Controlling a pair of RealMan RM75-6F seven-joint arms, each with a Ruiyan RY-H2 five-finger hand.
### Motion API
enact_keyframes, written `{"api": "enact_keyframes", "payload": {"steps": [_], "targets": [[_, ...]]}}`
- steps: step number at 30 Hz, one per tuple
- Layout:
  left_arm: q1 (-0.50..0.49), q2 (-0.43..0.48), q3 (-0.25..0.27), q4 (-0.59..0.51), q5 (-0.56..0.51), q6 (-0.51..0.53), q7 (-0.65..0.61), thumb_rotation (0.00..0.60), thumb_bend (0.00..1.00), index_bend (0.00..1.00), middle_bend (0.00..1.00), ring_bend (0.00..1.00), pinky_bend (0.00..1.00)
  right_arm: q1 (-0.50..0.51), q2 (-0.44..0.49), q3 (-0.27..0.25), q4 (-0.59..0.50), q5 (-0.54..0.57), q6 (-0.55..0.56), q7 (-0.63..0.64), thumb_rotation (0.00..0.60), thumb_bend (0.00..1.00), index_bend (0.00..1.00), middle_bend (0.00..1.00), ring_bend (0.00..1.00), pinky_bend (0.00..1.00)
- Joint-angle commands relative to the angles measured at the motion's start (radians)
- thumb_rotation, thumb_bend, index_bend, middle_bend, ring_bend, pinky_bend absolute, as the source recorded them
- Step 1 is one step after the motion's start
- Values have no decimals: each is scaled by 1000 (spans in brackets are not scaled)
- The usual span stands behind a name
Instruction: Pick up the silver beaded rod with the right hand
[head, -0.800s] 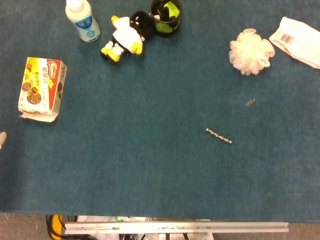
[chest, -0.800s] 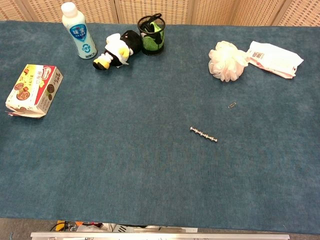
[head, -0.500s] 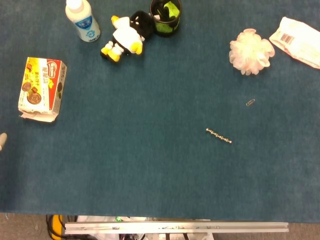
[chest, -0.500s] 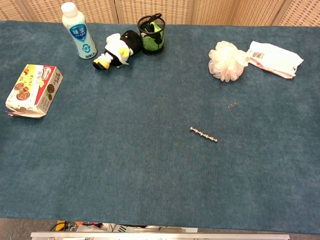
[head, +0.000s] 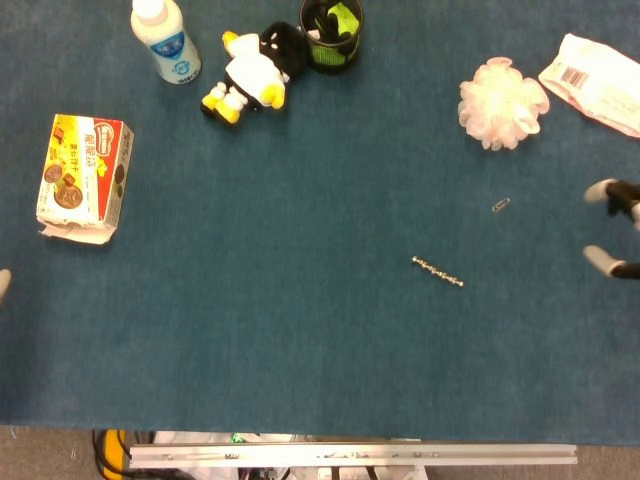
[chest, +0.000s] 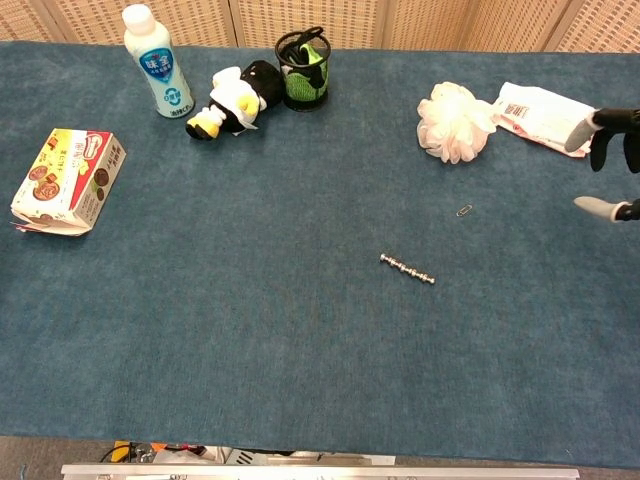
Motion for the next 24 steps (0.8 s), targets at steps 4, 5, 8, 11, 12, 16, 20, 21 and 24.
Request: {"api": "enact_keyframes", "payload": {"steps": [4, 5, 8, 11, 12, 16, 20, 21, 24], "targets": [[4, 0, 3, 3, 3, 2, -2, 600, 214, 0, 23, 24, 6, 126, -40, 5, -45, 22, -193, -95, 600, 195, 440, 761, 827, 908], [5, 0, 4, 4, 3, 2, -3, 600, 214, 0, 23, 24, 6, 144, -55, 8, -47, 31, -219, -102, 600, 196, 441, 778, 843, 919], [5, -2, 5, 7, 3, 1, -4, 600, 214, 0, 23, 25, 6, 185, -94, 15, -44, 54, -277, -122, 600, 195, 452, 839, 897, 960], [6, -2, 7, 10, 7, 2, -6, 600, 214, 0, 23, 24, 6, 224, -124, 20, -50, 93, -341, -151, 600, 196, 463, 894, 943, 990], [7, -2, 7, 10, 8, 2, -7, 600, 213, 0, 23, 24, 6, 234, -132, 21, -54, 106, -356, -160, 600, 196, 463, 902, 951, 993], [11, -2, 9, 16, 5, 3, -15, 600, 214, 0, 23, 25, 6, 270, -172, 30, -56, 152, -397, -197, 600, 196, 480, 942, 991, 1000], [15, -5, 11, 26, 4, 5, -25, 600, 214, 0, 23, 25, 6, 298, -202, 33, -46, 210, -432, -242, 600, 196, 492, 955, 1000, 1000], [16, -5, 11, 28, 4, 5, -28, 600, 214, 0, 23, 25, 6, 305, -208, 33, -44, 225, -440, -252, 600, 196, 492, 957, 1000, 1000], [16, -6, 11, 36, 3, 3, -34, 600, 213, 0, 23, 24, 6, 323, -228, 30, -33, 270, -460, -286, 600, 197, 492, 963, 1000, 1000]]}}
